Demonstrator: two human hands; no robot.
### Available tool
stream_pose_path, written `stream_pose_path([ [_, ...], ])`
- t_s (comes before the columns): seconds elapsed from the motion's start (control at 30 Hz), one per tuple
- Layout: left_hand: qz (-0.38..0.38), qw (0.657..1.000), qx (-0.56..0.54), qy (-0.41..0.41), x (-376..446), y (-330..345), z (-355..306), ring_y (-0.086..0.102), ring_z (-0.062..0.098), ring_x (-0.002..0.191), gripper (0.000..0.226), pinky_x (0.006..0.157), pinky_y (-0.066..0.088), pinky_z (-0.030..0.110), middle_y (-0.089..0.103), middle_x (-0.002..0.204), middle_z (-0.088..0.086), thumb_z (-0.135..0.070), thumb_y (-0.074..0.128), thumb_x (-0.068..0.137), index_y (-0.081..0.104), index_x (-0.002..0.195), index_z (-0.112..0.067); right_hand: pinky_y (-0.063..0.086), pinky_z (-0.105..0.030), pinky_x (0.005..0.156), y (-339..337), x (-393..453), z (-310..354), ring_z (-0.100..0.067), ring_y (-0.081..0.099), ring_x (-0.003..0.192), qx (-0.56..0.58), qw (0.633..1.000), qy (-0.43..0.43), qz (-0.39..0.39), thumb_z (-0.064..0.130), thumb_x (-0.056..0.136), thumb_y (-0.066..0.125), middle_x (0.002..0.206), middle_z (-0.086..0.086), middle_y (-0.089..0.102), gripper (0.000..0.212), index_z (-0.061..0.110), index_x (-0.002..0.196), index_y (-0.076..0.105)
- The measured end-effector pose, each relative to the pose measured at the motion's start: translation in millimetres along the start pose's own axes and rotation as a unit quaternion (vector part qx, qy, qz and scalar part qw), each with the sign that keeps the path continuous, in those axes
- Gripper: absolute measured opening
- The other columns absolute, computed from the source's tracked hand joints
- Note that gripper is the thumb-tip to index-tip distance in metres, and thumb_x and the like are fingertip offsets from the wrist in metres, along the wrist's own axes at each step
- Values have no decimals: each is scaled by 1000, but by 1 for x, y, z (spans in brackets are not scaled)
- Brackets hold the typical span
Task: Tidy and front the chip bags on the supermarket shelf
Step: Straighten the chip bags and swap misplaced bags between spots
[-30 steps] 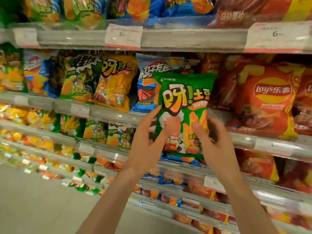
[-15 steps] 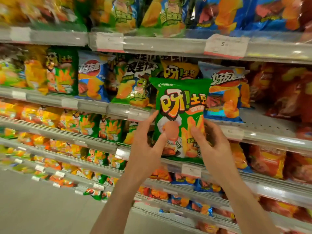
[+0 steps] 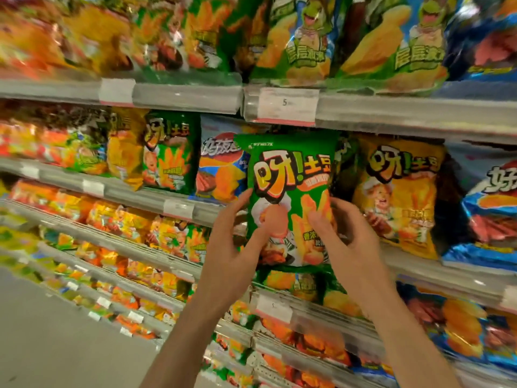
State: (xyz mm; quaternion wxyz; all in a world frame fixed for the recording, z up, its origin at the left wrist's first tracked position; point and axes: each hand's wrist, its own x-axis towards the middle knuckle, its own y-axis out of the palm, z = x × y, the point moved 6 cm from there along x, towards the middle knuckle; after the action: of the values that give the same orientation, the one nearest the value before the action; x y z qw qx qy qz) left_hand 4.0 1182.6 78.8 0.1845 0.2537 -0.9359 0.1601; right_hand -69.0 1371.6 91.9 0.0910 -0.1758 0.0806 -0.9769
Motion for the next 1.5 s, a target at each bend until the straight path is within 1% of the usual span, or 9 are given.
stream_pose_path([
  [0.17,31,999,-5,7,55,-8,7,53,13,136,57,102,53,51,51,147,-21,-56,66,90,44,143,-56,47,-4,69,20,39,-2,18,61,94,9,1000,3,-22,51,91,62,110,26,66,43,34,130,55],
  [0.3,56,998,13,23,79,-12,17,48,8,138,56,103,53,51,49,149,-22,-51,64,95,42,147,-51,50,-12,78,33,53,-6,15,61,100,8,999,13,-43,52,90,63,112,26,67,45,35,131,56],
  [0.6,113,991,-12,66,110,-29,29,48,-7,130,55,104,52,38,48,139,-31,-34,66,98,44,148,-43,47,-1,69,63,52,8,20,62,92,1,994,13,-109,39,92,64,94,43,65,29,39,119,55],
  [0.73,169,982,-47,77,117,-42,34,45,-10,131,56,106,51,41,46,141,-34,-42,66,97,42,148,-46,54,-12,70,83,31,19,5,68,97,17,986,16,-163,38,91,65,104,23,72,28,38,118,60],
  [0.87,224,968,-56,93,119,-64,41,42,-10,135,56,111,47,41,43,140,-39,-51,63,95,40,146,-51,51,-19,86,108,5,25,7,63,107,-20,973,48,-224,57,81,64,114,24,69,38,48,117,56],
  [1.07,255,963,-55,73,120,-119,60,38,-13,136,64,115,41,38,41,147,-34,-62,59,89,37,148,-52,52,-18,87,165,-10,37,8,64,104,-32,968,57,-243,50,88,66,116,21,69,47,34,132,57],
  [1.2,247,965,-70,45,129,-148,70,43,0,139,66,112,47,45,41,151,-30,-67,61,88,32,147,-57,51,-25,93,199,-7,46,3,65,105,-30,973,38,-224,50,86,66,111,20,71,44,34,125,58],
  [1.4,181,979,-91,30,139,-180,79,40,-17,129,65,109,49,48,39,138,-44,-65,64,86,36,144,-58,47,-24,100,229,14,48,2,59,114,-43,986,45,-156,60,84,62,123,17,63,51,39,130,51],
  [1.5,140,986,-84,13,140,-200,86,38,-6,137,67,115,43,48,38,135,-48,-62,65,84,39,145,-55,45,-21,99,217,37,52,-1,55,120,-75,984,44,-158,59,89,59,131,12,57,58,31,139,47],
])
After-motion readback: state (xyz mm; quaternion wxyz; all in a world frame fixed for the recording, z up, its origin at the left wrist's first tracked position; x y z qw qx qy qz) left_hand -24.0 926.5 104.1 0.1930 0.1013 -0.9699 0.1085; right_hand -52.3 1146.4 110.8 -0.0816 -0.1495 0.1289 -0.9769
